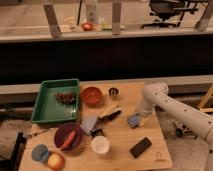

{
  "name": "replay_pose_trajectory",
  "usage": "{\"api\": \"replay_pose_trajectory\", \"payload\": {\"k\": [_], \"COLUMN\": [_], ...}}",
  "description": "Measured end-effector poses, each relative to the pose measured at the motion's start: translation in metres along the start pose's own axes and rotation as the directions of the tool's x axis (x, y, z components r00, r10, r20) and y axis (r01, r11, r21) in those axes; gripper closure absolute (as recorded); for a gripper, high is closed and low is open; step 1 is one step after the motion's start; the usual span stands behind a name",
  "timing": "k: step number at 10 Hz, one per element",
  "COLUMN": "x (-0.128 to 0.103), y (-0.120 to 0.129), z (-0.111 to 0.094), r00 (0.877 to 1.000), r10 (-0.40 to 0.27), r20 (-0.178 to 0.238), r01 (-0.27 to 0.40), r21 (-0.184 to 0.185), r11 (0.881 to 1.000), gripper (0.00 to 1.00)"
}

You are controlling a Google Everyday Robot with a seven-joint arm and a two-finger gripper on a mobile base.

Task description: Wipe table surface with sponge

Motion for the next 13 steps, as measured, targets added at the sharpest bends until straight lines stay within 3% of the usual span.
{"api": "replay_pose_trajectory", "payload": {"k": [4,6,10,11,13], "x": [0.03,0.03,-0.009,-0.032,-0.055], "y": [-0.015,-0.029,-0.046,-0.045,-0.027], "z": [-0.007,-0.012,-0.012,-0.009,-0.006], "r00": [0.998,0.999,0.999,0.994,0.986], "r10": [0.061,0.05,-0.051,-0.104,-0.161], "r20": [-0.023,-0.021,0.019,0.034,0.037], "r01": [-0.061,-0.049,0.05,0.102,0.161], "r21": [0.027,0.043,0.048,0.042,0.021], "r11": [0.998,0.998,0.998,0.994,0.987], "gripper": [1.0,1.0,1.0,1.0,1.0]}}
